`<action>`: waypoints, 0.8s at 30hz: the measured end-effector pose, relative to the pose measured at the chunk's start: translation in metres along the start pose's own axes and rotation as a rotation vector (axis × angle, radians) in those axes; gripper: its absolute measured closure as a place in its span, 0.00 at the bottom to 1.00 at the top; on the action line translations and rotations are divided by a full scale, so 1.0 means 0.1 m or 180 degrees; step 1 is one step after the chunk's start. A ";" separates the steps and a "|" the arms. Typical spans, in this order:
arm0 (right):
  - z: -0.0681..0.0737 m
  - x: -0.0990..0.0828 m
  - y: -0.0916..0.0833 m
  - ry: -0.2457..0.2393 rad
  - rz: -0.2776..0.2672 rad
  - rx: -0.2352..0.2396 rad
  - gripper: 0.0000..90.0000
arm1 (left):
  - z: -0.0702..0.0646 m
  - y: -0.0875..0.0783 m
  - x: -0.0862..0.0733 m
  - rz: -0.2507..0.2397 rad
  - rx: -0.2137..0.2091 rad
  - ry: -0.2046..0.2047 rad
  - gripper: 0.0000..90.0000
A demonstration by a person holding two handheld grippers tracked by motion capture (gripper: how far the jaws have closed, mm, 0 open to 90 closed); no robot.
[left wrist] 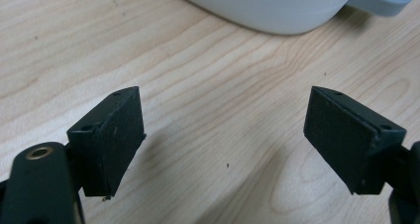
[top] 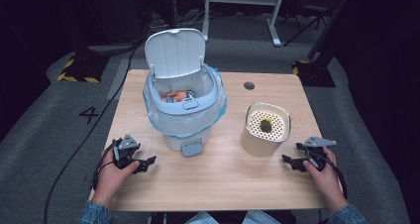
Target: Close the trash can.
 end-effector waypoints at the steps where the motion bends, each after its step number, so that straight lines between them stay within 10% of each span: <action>1: 0.00 0.00 0.00 0.0001 0.0000 0.0001 0.17 | 0.00 -0.01 0.03 -0.0031 -0.0003 0.0018 0.18; 24: 0.00 0.00 0.00 -0.0002 -0.0002 0.0001 0.17 | 0.14 -0.55 0.74 -0.0554 -0.0204 -0.0067 0.22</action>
Point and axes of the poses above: each handheld gripper's, and its own axes: y roughly forward along the jaws, x roughly out of its top, z roughly to its left, the point moved 7 cm from there along y, roughly forward along the jaws, and after that the axes turned 10 degrees about x, right-handed, at the moved point
